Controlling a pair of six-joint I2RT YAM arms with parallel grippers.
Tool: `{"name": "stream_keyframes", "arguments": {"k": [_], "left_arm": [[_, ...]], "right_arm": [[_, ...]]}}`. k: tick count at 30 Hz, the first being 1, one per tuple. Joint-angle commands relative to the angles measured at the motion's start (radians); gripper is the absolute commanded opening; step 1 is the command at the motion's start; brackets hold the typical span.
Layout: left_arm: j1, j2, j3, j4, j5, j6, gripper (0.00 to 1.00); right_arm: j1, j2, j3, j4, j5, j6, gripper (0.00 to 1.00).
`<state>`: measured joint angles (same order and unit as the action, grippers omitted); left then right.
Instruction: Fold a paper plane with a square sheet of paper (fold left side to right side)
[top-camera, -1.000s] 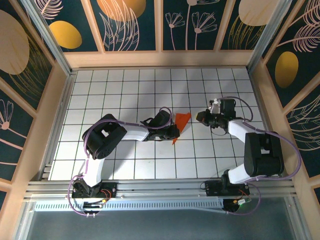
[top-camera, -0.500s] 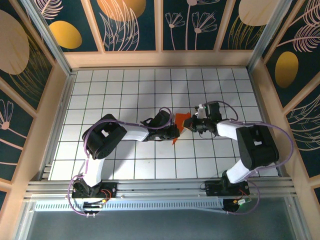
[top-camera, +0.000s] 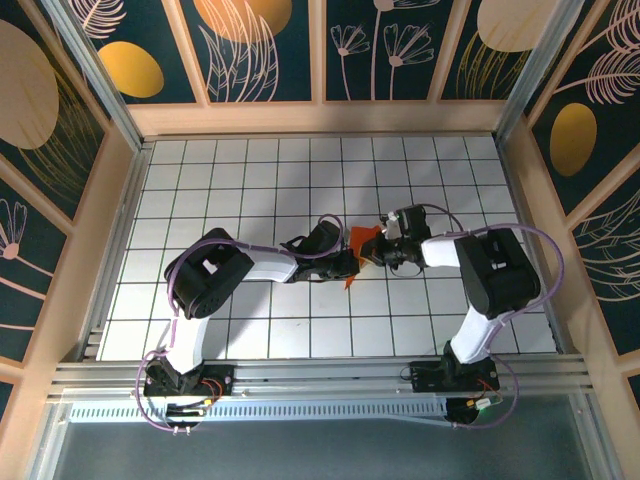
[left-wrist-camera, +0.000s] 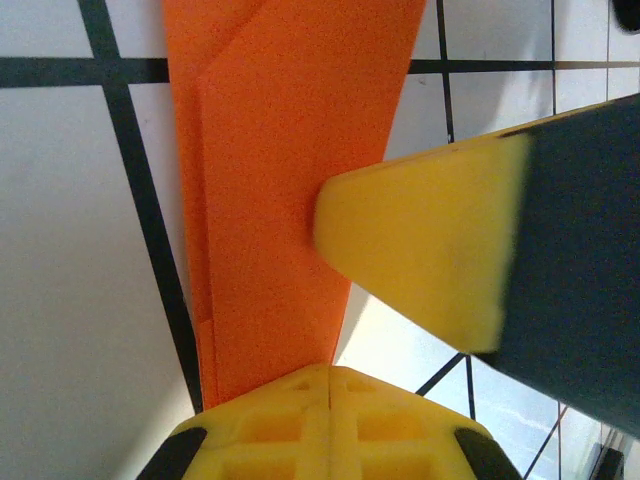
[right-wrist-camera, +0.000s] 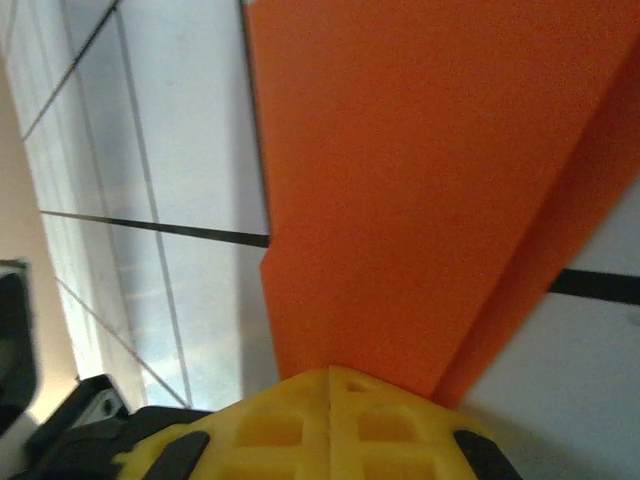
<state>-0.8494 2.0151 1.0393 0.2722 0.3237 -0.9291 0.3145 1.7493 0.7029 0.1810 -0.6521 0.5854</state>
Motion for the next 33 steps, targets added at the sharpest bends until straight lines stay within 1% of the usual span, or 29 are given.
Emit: {"name": "stream_keyframes", "arguments": {"k": [1, 6, 15, 20, 26, 33], "left_arm": [[0.005, 0.025, -0.041, -0.109, -0.053, -0.01, 0.0], [0.009, -0.003, -0.013, -0.102, -0.023, -0.004, 0.0], [0.036, -0.082, 0.027, -0.084, 0.068, -0.002, 0.06], [0.035, -0.113, 0.0, -0.042, 0.125, -0.029, 0.06], [0.022, -0.108, -0.029, -0.005, 0.185, -0.051, 0.05], [0.01, -0.078, -0.013, -0.022, 0.183, -0.049, 0.05]], "right_arm": [[0.007, 0.033, 0.02, -0.04, 0.051, -0.027, 0.0], [0.007, 0.06, 0.015, -0.066, 0.077, -0.05, 0.0], [0.005, 0.079, 0.019, -0.101, 0.094, -0.08, 0.0], [0.004, 0.085, 0.022, -0.113, 0.1, -0.089, 0.0], [0.005, 0.096, 0.027, -0.13, 0.117, -0.099, 0.0], [0.006, 0.102, 0.032, -0.141, 0.126, -0.107, 0.0]]}}
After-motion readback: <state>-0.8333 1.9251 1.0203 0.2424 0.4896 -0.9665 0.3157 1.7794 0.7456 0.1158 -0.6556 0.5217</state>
